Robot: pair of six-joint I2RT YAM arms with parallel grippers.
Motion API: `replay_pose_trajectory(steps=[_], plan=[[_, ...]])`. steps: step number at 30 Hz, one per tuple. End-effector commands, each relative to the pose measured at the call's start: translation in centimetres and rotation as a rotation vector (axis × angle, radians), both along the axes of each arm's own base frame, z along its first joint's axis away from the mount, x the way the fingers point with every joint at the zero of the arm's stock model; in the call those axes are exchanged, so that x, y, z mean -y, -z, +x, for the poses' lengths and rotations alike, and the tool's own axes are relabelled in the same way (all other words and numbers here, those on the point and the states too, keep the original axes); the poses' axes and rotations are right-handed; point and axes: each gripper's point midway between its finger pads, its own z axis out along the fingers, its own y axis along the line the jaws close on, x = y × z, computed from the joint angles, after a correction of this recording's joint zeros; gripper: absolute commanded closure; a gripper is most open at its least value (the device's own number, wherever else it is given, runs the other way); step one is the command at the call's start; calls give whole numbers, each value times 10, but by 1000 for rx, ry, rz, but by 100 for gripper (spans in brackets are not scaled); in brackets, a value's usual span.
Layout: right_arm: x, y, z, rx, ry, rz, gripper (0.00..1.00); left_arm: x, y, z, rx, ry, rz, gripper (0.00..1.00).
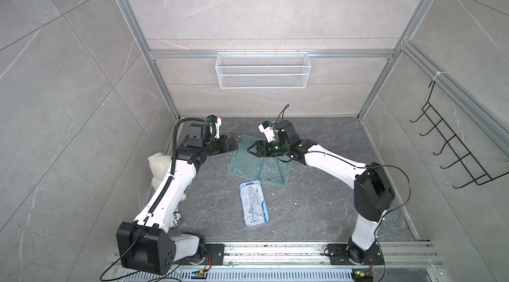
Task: Open the ruler set and take out the ruler
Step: Open the ruler set box at the center of the board, then pick up the ruler from the ruler set box.
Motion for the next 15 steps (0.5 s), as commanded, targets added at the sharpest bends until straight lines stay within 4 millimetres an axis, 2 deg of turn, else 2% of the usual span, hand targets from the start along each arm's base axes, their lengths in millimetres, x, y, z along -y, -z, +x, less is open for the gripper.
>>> replay_pose_trajectory(steps=[1, 4, 7, 10, 15], plan=[[51, 10, -8, 58, 96, -211, 34, 20, 1, -17, -4, 130, 33, 0], [93, 31, -16, 50, 192, -391, 37, 37, 14, -32, -8, 197, 118, 0], [121, 59, -26, -15, 221, -552, 40, 51, 32, -46, -51, 273, 255, 1], [126, 89, -33, -87, 211, -618, 44, 56, 47, -53, -94, 294, 304, 1], [125, 123, -32, -143, 206, -677, 47, 68, 61, -54, -151, 315, 246, 0]])
